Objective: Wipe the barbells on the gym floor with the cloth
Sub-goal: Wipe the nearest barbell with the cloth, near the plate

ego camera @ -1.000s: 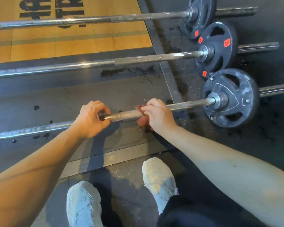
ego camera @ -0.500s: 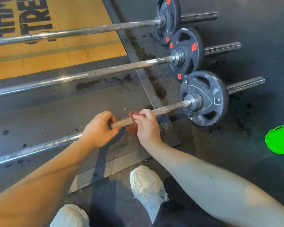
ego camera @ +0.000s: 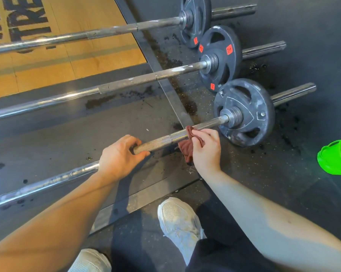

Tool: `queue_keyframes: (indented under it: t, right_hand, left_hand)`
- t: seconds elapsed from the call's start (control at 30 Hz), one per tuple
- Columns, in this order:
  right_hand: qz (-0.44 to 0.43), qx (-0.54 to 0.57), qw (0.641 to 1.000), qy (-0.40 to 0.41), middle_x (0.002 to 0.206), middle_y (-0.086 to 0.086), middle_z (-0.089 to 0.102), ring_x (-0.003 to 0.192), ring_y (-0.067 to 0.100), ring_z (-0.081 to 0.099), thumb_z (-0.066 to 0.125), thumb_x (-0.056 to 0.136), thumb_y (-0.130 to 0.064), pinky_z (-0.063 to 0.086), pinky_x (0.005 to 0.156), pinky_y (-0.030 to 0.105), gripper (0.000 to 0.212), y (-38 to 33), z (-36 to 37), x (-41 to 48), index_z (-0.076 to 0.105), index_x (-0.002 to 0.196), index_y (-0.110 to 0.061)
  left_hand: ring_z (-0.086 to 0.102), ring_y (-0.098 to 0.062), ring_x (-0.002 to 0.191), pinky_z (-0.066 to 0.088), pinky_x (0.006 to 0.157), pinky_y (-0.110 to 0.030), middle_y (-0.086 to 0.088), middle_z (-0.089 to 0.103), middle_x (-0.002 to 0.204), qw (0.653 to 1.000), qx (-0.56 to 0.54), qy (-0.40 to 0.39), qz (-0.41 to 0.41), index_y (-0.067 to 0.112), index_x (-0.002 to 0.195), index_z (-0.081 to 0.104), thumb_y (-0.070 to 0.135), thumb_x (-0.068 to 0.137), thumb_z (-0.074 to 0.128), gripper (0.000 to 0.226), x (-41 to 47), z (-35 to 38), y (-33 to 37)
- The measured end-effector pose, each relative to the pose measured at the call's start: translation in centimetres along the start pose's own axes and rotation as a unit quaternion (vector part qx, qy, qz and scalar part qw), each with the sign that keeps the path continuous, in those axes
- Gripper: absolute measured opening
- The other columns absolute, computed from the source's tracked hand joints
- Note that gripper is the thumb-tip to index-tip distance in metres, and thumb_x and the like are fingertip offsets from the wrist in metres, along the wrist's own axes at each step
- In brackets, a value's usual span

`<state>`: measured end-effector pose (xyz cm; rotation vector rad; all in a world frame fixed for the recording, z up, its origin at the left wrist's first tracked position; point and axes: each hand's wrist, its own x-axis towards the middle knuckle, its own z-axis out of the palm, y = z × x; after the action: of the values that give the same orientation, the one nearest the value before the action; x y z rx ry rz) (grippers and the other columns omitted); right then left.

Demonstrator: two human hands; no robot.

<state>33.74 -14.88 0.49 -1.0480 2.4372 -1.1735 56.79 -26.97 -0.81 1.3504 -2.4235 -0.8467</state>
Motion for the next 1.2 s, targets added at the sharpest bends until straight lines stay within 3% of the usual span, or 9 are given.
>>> queue_keyframes:
  t: [0.17,0.33,0.5,0.63,0.7,0.83,0.97,1.07,1.2]
  right_hand:
    - [0.002,0.011,1.000,-0.014,0.119,-0.008,0.048,0.103,-0.009,0.050,0.066,0.095,-0.001,0.032,0.093,-0.005,0.026,-0.2,0.5,0.0,0.074,0.119,-0.009]
    - [0.021,0.004,1.000,0.007,0.118,-0.006,0.048,0.106,-0.004,0.049,0.065,0.093,0.001,0.033,0.099,-0.001,0.029,0.1,-0.1,0.9,0.074,0.119,-0.009]
    - [0.044,0.017,0.999,0.026,0.123,-0.006,0.046,0.116,0.009,0.054,0.073,0.090,-0.010,0.043,0.111,0.025,0.038,0.8,-1.4,2.0,0.070,0.128,-0.014]
    - [0.074,0.023,0.996,0.042,0.128,-0.006,0.041,0.117,0.002,0.049,0.077,0.087,-0.011,0.034,0.106,0.006,0.053,1.6,-2.1,3.2,0.063,0.137,-0.016]
    - [0.074,0.005,0.995,0.062,0.129,-0.003,0.042,0.119,0.007,0.050,0.073,0.089,-0.009,0.035,0.108,0.010,0.048,1.8,-2.2,4.3,0.064,0.136,-0.013]
    - [0.103,0.020,0.991,0.085,0.124,-0.003,0.042,0.115,0.009,0.052,0.056,0.098,-0.002,0.030,0.104,0.002,0.033,0.7,-0.2,4.3,0.070,0.128,-0.008]
    - [-0.025,0.043,0.998,-0.025,0.122,-0.001,0.043,0.113,0.018,0.056,0.056,0.098,-0.001,0.036,0.105,0.010,0.033,-1.4,3.7,-0.7,0.071,0.127,-0.009]
    - [-0.142,0.019,0.984,-0.105,0.116,0.005,0.048,0.107,-0.013,0.056,0.054,0.098,0.009,0.035,0.090,-0.003,0.028,-2.2,2.7,-1.5,0.068,0.122,0.007]
    - [-0.066,-0.028,0.995,-0.067,0.112,0.003,0.051,0.089,-0.018,0.056,0.050,0.097,0.012,0.038,0.074,-0.005,0.027,0.3,-1.2,3.5,0.069,0.117,0.010]
  left_hand:
    - [0.059,-0.010,0.081,0.052,0.072,-0.034,0.017,0.061,0.087,1.000,-0.024,-0.017,-0.008,0.035,0.099,0.076,0.054,0.081,0.078,0.026,0.6,-0.3,0.0]
    - [0.066,-0.015,0.074,0.059,0.076,-0.043,0.010,0.075,0.090,0.979,-0.124,-0.103,-0.127,0.033,0.080,0.073,0.051,0.069,0.090,0.027,2.2,-0.4,-0.9]
    - [0.059,-0.016,0.051,0.052,0.047,-0.026,-0.011,0.076,0.096,0.948,-0.228,-0.171,-0.146,-0.003,0.089,0.068,0.021,0.076,0.090,0.035,3.6,-1.1,-0.2]
    - [0.064,-0.034,0.064,0.060,0.060,-0.039,-0.026,0.073,0.090,0.913,-0.269,-0.259,-0.165,-0.005,0.089,0.068,0.048,0.052,0.099,0.071,4.9,-2.3,-0.9]
    - [0.065,-0.035,0.064,0.060,0.059,-0.038,-0.024,0.073,0.085,0.900,-0.278,-0.286,-0.175,-0.006,0.091,0.068,0.055,0.041,0.097,0.084,5.2,-2.4,-1.3]
    - [0.066,-0.030,0.061,0.059,0.059,-0.034,-0.013,0.072,0.072,0.907,-0.276,-0.271,-0.166,-0.008,0.097,0.067,0.036,0.067,0.092,0.058,4.8,-2.2,-0.9]
    - [0.071,-0.029,0.062,0.059,0.057,-0.031,-0.016,0.074,0.077,0.913,-0.278,-0.253,-0.160,-0.008,0.098,0.067,0.028,0.071,0.086,0.049,4.4,-2.2,-0.3]
    - [0.073,-0.031,0.071,0.060,0.061,-0.031,-0.019,0.075,0.083,0.921,-0.267,-0.238,-0.155,-0.005,0.096,0.067,0.031,0.069,0.086,0.049,4.2,-2.0,-0.2]
    - [0.069,-0.023,0.082,0.056,0.080,-0.039,-0.004,0.076,0.085,0.960,-0.157,-0.200,-0.115,0.015,0.088,0.075,0.044,0.075,0.086,0.034,4.1,-1.8,-0.4]
